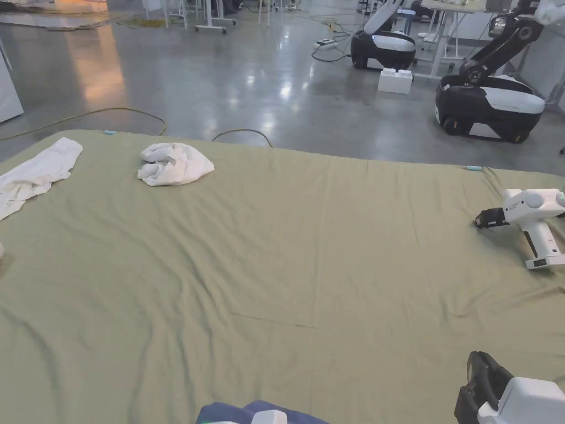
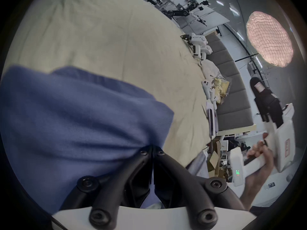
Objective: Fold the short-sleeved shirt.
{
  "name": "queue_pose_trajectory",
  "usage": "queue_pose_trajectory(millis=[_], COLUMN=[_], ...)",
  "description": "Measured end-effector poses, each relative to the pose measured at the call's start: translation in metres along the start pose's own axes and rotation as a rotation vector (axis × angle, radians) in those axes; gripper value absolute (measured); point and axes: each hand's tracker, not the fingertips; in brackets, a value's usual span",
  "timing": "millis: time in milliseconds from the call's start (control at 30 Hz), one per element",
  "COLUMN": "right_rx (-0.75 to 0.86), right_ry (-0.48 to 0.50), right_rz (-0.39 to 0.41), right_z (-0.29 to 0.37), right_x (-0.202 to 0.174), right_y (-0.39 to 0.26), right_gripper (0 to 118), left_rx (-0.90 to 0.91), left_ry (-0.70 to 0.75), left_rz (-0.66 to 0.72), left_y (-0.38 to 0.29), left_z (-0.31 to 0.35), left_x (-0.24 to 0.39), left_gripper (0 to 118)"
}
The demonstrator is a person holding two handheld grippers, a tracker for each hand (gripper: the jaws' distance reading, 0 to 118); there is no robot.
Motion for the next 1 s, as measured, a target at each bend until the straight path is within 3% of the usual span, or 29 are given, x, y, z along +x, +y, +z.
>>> queue_pose_trajectory(millis=[200, 400, 533, 767, 1000], right_rx=[0.004, 0.027, 0.063, 0.18, 0.264], right_ry=[-0.003, -0.009, -0.019, -0.064, -0.065], right_rz=[0.008, 0.001, -0.02, -0.039, -0.035], right_z=[0.002, -0.005, -0.012, -0.021, -0.02], right_x=[0.0, -0.007, -0.013, -0.022, -0.023], right_y=[0.002, 0.011, 0.021, 0.05, 0.076], right_gripper=[3, 3, 3, 3, 3], left_rx=[0.07, 0.284, 0.537, 1.065, 1.294], left_ry=[0.013, 0.081, 0.26, 0.573, 0.724], left_rz=[-0.049, -0.224, -0.37, -0.487, -0.572], left_y=[-0.007, 0.016, 0.035, 0.055, 0.056], left_z=[0.011, 0.072, 0.114, 0.177, 0.211], left_x=[0.006, 0.027, 0.037, 0.041, 0.036], left_gripper=[2, 2, 2, 2, 4])
